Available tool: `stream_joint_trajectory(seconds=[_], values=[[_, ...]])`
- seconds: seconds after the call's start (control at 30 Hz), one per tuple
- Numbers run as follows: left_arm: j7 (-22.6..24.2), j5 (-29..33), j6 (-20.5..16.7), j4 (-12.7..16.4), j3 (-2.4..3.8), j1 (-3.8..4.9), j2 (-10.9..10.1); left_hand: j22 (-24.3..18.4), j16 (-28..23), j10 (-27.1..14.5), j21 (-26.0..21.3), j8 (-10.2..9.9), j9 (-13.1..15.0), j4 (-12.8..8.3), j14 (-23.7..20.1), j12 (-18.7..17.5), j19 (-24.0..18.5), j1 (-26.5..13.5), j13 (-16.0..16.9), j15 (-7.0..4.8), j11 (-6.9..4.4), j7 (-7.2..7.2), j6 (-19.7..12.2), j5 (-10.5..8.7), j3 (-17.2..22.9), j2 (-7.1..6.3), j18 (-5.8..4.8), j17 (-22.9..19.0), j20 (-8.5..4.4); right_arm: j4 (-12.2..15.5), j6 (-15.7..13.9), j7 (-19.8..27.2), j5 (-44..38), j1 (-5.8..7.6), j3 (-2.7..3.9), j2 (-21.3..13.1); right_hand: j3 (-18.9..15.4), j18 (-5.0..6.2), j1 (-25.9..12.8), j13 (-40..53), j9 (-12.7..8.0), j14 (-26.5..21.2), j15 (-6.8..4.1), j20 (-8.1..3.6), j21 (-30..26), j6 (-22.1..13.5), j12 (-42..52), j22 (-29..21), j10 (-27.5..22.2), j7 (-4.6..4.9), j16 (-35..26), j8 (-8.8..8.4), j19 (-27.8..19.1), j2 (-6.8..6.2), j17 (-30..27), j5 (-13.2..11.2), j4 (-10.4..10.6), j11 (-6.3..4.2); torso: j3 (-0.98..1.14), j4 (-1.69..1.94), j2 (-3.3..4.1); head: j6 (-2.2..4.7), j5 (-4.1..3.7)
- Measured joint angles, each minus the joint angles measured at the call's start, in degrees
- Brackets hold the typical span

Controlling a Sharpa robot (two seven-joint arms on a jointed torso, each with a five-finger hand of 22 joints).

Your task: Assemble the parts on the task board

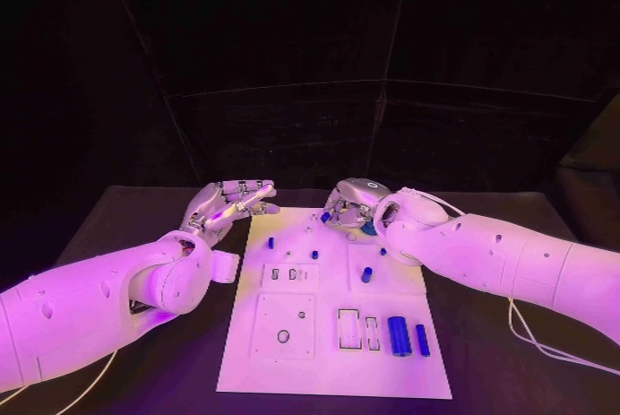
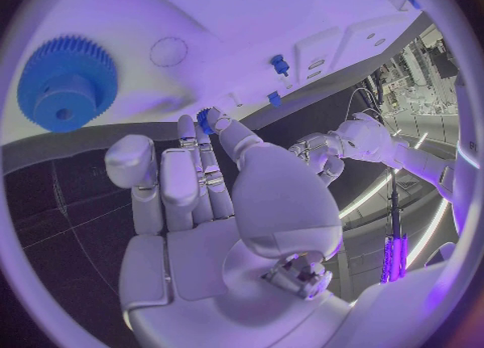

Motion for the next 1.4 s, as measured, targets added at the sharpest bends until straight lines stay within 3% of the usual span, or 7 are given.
stream_joint_trajectory(seconds=[0.33, 1.4], values=[[-0.1, 0.0, 0.0, 0.1, 0.0, 0.12, -0.2, 0.0, 0.0, 0.0, 0.0, 0.0, 0.0, 0.0, 0.0, 0.0, 0.0, 0.0, 0.0, 0.0, 0.0, 0.0, 0.0, 0.0, 0.0, 0.0, 0.0, 0.0, 0.0, -0.5, -1.6, -0.2, -0.2, 0.2, 0.03, 1.2, 0.0, 0.01, 0.0, 0.0, -0.1, 0.0, 0.0, 0.0, 0.0, 0.0, 0.0, 0.1, 0.0, 0.0, 0.1, -0.12, 0.0, -0.01, 0.2, -0.1, 0.0, 0.0, -0.23, 0.49, 0.64, 0.29, -0.3], [-0.3, 0.0, 0.0, -0.1, 0.0, 0.23, 0.0, -0.1, -0.2, 0.0, 0.0, 0.0, 0.0, 0.0, 0.0, 0.0, 0.0, 0.2, 0.0, 0.0, 0.0, 0.0, 0.0, 0.0, 0.0, 0.22, 0.0, 0.0, 0.0, -2.9, -1.2, -1.7, -1.0, 0.71, 0.22, 3.2, 0.1, 0.01, -0.3, 0.0, -0.1, 0.0, 0.01, 0.0, 0.3, -0.1, 0.0, 0.5, 0.0, -0.11, 0.4, -0.22, 0.0, -0.32, 0.4, -0.1, 0.2, 0.0, -0.37, 0.65, 0.84, -0.12, -0.16]])
